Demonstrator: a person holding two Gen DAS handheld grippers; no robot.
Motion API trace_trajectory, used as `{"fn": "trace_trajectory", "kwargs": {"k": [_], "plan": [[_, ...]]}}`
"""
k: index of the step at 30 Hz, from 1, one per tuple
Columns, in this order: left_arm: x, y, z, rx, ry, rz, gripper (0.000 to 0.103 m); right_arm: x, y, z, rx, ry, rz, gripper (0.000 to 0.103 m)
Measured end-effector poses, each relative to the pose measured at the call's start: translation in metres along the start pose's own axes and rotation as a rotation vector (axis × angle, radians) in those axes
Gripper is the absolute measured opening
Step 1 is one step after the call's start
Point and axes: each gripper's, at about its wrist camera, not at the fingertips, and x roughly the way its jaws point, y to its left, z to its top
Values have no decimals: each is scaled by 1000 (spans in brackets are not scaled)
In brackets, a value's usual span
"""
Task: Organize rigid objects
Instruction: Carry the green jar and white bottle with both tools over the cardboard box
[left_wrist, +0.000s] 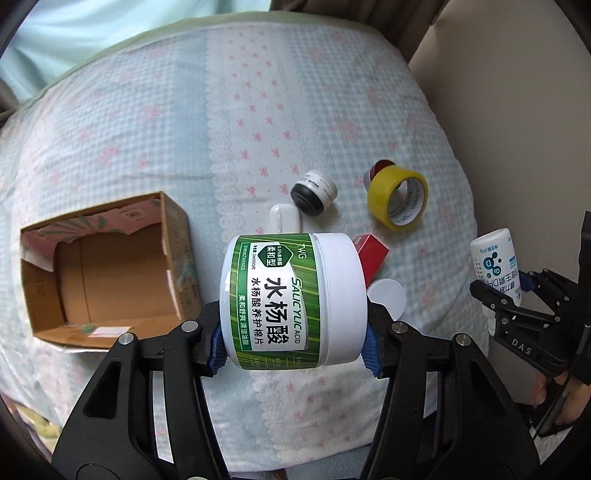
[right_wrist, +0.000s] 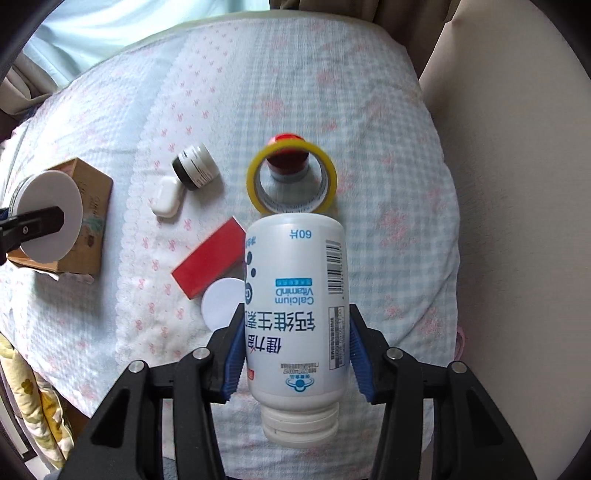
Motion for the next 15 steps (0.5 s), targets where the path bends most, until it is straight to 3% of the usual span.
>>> {"fn": "trace_trajectory", "kwargs": {"k": [3, 8, 15], "plan": [[-37, 21, -6, -6, -48, -14, 52, -26, 12, 7, 0, -60, 12, 46], [-94, 67, -17, 22, -120, -19, 52, -94, 69, 7, -17, -191, 29, 46], [-143, 159, -37, 41, -168, -12, 52, -150, 157, 6, 87, -287, 141, 46]]}}
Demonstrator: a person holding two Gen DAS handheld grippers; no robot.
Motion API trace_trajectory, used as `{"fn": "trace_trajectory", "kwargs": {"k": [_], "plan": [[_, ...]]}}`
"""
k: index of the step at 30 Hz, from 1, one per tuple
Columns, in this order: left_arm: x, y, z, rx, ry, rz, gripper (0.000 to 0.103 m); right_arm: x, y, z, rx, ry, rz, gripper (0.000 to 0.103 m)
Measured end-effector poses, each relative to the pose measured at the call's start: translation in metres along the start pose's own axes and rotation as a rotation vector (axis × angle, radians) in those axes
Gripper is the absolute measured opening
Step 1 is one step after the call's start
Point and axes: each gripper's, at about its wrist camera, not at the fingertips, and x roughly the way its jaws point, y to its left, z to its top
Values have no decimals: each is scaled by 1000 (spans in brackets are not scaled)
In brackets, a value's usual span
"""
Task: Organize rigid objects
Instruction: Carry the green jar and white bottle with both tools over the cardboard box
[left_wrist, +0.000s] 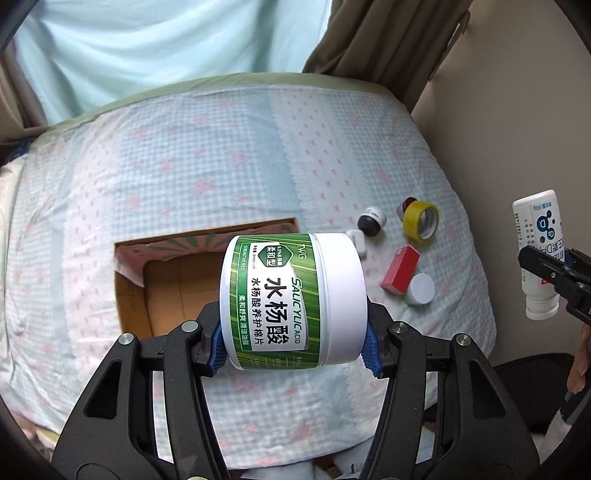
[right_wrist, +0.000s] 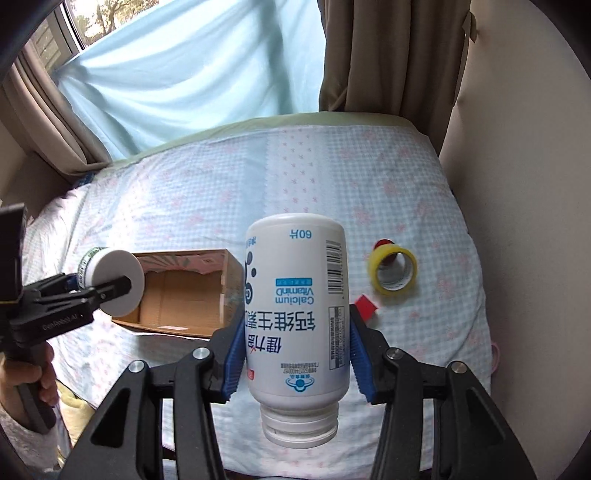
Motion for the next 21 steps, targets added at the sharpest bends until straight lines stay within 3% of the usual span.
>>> {"fn": "trace_trajectory", "kwargs": {"k": [5, 12, 21], "plan": [[-3, 71, -11, -11, 22, 13, 52, 14, 77, 6, -4, 4, 29, 46], [27, 149, -21, -49, 86, 51, 52, 74, 164, 15, -50, 71, 87, 46], [99, 193, -18, -134, 199, 64, 52, 178, 220, 24, -210, 225, 82, 46]]}}
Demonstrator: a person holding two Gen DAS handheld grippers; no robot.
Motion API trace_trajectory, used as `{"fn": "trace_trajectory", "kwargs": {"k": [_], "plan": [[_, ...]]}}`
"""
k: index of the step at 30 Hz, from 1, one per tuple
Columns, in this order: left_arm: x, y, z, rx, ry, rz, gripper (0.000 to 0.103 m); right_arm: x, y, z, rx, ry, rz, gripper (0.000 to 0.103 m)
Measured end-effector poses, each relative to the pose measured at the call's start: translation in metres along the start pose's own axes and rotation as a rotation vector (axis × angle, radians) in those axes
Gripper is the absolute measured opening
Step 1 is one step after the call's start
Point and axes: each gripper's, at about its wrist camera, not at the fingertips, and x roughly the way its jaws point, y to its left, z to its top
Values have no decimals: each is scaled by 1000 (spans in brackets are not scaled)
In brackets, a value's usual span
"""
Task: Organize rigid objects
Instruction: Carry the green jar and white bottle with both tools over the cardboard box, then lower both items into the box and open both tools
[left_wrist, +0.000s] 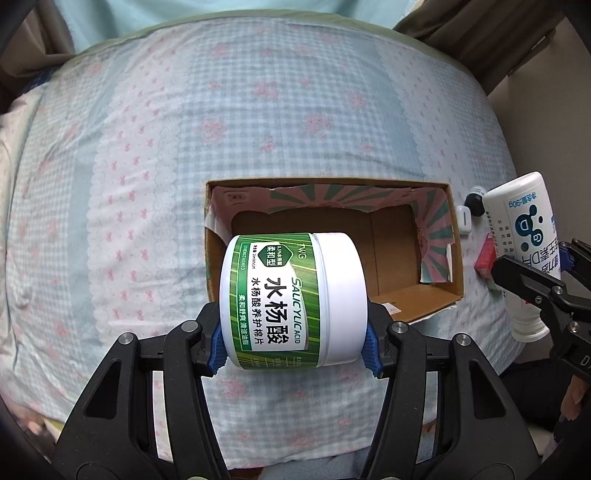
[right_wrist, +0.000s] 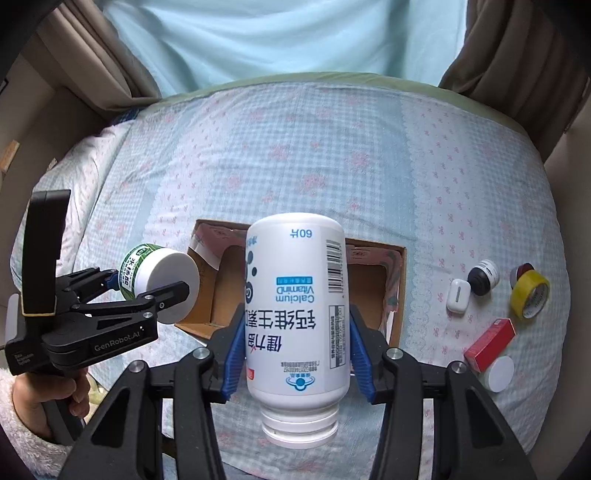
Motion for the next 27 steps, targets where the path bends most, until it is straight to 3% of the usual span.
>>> {"fn": "trace_trajectory", "kwargs": {"k": [12, 20, 27], "plan": [[118, -2, 26, -7, 193, 39, 52, 138, -12, -7, -96, 243, -26, 46], [160, -18, 39, 38, 257, 73, 52, 179, -23, -18, -100, 301, -37, 46], [159, -27, 41, 60, 261, 69, 53, 181, -28, -21, -90, 280, -5, 46]]}}
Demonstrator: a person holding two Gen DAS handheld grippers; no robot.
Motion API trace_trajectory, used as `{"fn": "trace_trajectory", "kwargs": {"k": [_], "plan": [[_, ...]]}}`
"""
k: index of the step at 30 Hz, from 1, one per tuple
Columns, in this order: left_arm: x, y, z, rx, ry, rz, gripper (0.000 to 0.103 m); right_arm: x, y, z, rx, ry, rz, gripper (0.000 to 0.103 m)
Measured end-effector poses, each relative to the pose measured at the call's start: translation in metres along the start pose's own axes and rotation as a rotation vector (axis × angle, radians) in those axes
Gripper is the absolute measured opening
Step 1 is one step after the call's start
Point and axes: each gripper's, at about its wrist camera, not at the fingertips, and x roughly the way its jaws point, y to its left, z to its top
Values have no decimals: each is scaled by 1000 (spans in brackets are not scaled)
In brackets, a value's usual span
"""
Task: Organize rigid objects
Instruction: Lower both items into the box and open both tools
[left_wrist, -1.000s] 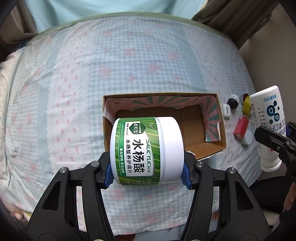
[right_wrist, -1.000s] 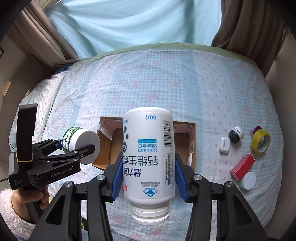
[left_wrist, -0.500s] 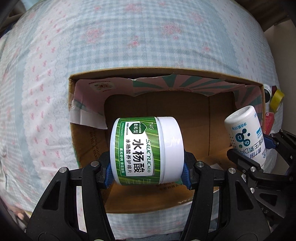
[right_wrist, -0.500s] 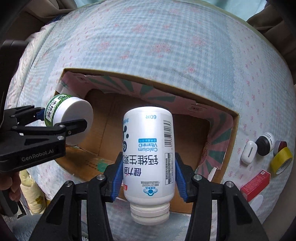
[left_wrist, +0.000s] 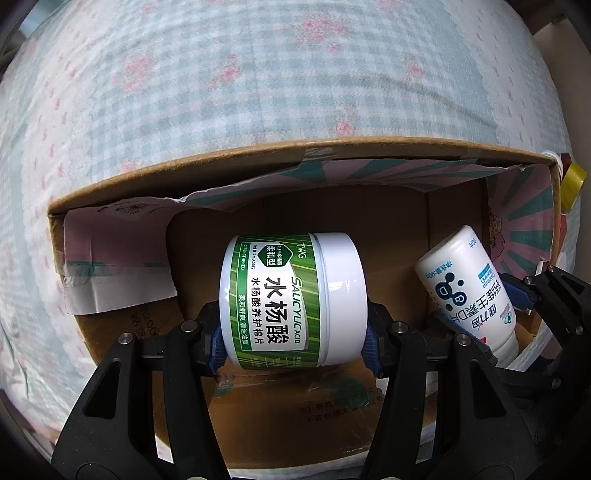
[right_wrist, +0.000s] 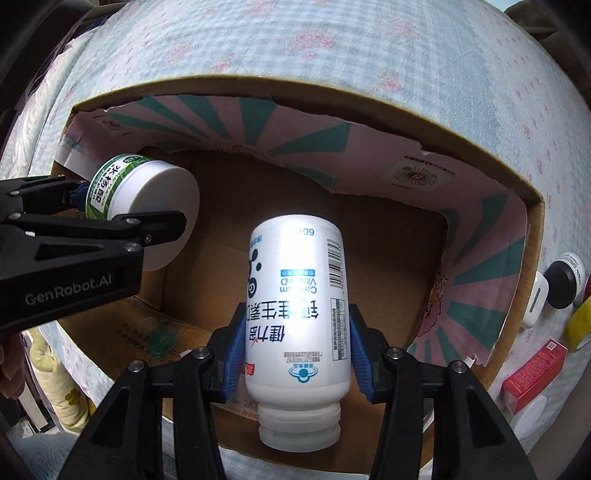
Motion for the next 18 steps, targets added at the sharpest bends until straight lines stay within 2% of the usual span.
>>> {"fn": "trace_trajectory", "kwargs": {"k": [1, 2, 3, 4, 5, 6, 11, 18], "plan": [[-2, -2, 0, 11, -3, 7, 54, -3, 0, 0, -3, -18, -2, 46], [-6, -5, 0, 27, -18, 22, 61, -6, -1, -1, 0, -35, 10, 46], [-12, -5, -1, 44, -37, 40, 92, -9, -2, -3, 14, -50, 28, 48], [-19, -7, -2, 54, -68, 54, 102, -12, -4, -4, 37, -64, 32, 65], [-27, -10, -3, 63, -95, 64, 103, -15, -6, -6, 55, -78, 34, 81], [-33, -11, -3, 71, -109, 64, 103, -17, -7, -9, 64, -89, 45, 103], [-48, -14, -7, 83, -135, 69, 103, -25, -8, -29, 66, -102, 80, 103], [-63, -9, -19, 52, -141, 58, 103, -42, -2, -48, 77, -124, 62, 103]]}}
